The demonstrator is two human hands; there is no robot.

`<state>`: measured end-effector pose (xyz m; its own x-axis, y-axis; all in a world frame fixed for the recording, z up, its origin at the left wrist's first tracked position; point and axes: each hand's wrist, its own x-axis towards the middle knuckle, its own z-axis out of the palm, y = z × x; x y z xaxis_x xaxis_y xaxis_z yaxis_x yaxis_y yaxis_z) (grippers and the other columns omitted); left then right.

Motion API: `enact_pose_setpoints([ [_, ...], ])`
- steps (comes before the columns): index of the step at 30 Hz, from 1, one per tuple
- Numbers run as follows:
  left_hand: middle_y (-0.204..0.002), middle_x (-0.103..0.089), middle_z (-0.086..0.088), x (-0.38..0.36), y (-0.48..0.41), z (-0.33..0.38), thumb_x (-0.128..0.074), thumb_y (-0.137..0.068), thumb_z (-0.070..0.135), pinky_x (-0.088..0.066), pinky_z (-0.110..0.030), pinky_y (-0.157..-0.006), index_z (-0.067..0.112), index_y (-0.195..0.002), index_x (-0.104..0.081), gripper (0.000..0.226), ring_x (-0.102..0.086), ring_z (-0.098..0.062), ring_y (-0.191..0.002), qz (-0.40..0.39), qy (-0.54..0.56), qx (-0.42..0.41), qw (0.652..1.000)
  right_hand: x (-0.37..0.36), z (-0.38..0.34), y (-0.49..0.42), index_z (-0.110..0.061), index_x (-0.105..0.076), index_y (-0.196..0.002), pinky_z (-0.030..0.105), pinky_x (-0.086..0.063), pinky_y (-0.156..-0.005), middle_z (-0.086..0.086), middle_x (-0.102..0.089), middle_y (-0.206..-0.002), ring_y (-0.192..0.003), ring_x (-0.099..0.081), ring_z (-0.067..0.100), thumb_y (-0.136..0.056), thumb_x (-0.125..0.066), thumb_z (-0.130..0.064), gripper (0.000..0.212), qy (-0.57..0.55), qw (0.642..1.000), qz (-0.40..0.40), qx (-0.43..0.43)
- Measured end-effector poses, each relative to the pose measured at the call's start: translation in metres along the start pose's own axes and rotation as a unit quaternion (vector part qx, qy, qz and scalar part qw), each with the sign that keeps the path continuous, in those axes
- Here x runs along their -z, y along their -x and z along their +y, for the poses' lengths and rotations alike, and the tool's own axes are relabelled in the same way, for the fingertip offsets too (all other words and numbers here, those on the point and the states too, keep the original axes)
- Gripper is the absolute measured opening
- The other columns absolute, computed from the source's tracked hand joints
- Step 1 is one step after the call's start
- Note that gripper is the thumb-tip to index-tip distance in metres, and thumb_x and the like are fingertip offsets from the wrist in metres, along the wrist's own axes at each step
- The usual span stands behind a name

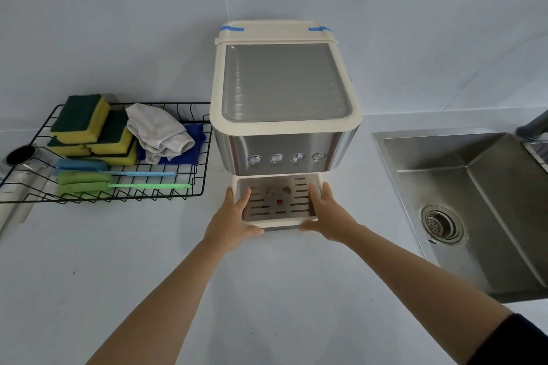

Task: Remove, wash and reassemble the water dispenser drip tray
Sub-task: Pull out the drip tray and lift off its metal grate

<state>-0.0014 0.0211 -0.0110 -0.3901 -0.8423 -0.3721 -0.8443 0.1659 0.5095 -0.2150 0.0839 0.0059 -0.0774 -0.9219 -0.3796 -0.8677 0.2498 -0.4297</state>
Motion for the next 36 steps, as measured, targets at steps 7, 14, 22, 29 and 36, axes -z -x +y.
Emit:
enact_pose_setpoints([
  [7, -0.158, 0.002, -0.004, -0.008, 0.042, -0.001, -0.071, -0.070, 0.047, -0.040, -0.036, -0.102, 0.033, -0.146, -0.009, 0.099, -0.035, -0.026, -0.135, 0.000, -0.027, -0.008, 1.000, -0.018, -0.002, 0.044, -0.010, 0.007, -0.145, 0.038, -0.050, -0.094, 0.014, -0.010, -0.145, -0.122, -0.041, 0.029, -0.081, -0.067, -0.033, 0.100, -0.014, 1.000, -0.008, -0.001],
  [14, -0.158, 0.006, -0.003, -0.020, 0.088, -0.009, -0.070, -0.070, 0.049, -0.040, -0.032, -0.102, 0.033, -0.146, -0.009, 0.098, -0.035, -0.024, -0.136, -0.014, -0.028, -0.007, 0.999, -0.043, -0.006, 0.088, -0.009, 0.010, -0.145, 0.038, -0.046, -0.100, 0.014, -0.002, -0.150, -0.129, -0.036, 0.029, -0.082, -0.065, -0.036, 0.102, -0.033, 0.999, -0.022, -0.011],
  [22, -0.158, 0.007, -0.005, -0.037, 0.122, -0.013, -0.069, -0.072, 0.049, -0.040, -0.033, -0.101, 0.033, -0.146, -0.007, 0.098, -0.036, -0.025, -0.135, -0.029, -0.045, -0.001, 0.999, -0.063, -0.009, 0.123, -0.008, 0.012, -0.145, 0.039, -0.042, -0.104, 0.015, 0.004, -0.152, -0.135, -0.031, 0.030, -0.084, -0.063, -0.035, 0.101, -0.020, 0.999, -0.025, -0.024],
  [29, -0.157, 0.006, -0.004, -0.052, 0.140, -0.018, -0.069, -0.074, 0.046, -0.043, -0.033, -0.101, 0.029, -0.147, -0.007, 0.097, -0.041, -0.023, -0.131, -0.025, -0.042, -0.001, 0.999, -0.074, -0.009, 0.135, -0.009, 0.008, -0.146, 0.038, -0.046, -0.101, 0.015, 0.000, -0.150, -0.130, -0.036, 0.029, -0.083, -0.065, -0.032, 0.099, -0.013, 0.999, -0.029, -0.020],
  [36, -0.157, 0.005, -0.007, -0.049, 0.141, -0.025, -0.062, -0.075, 0.055, -0.043, -0.033, -0.101, 0.030, -0.147, -0.002, 0.097, -0.037, -0.024, -0.133, -0.034, -0.100, -0.026, 0.994, -0.076, -0.010, 0.135, -0.011, 0.006, -0.146, 0.038, -0.048, -0.097, 0.013, 0.002, -0.152, -0.129, -0.038, 0.028, -0.081, -0.065, -0.036, 0.100, -0.006, 1.000, -0.022, -0.022],
])
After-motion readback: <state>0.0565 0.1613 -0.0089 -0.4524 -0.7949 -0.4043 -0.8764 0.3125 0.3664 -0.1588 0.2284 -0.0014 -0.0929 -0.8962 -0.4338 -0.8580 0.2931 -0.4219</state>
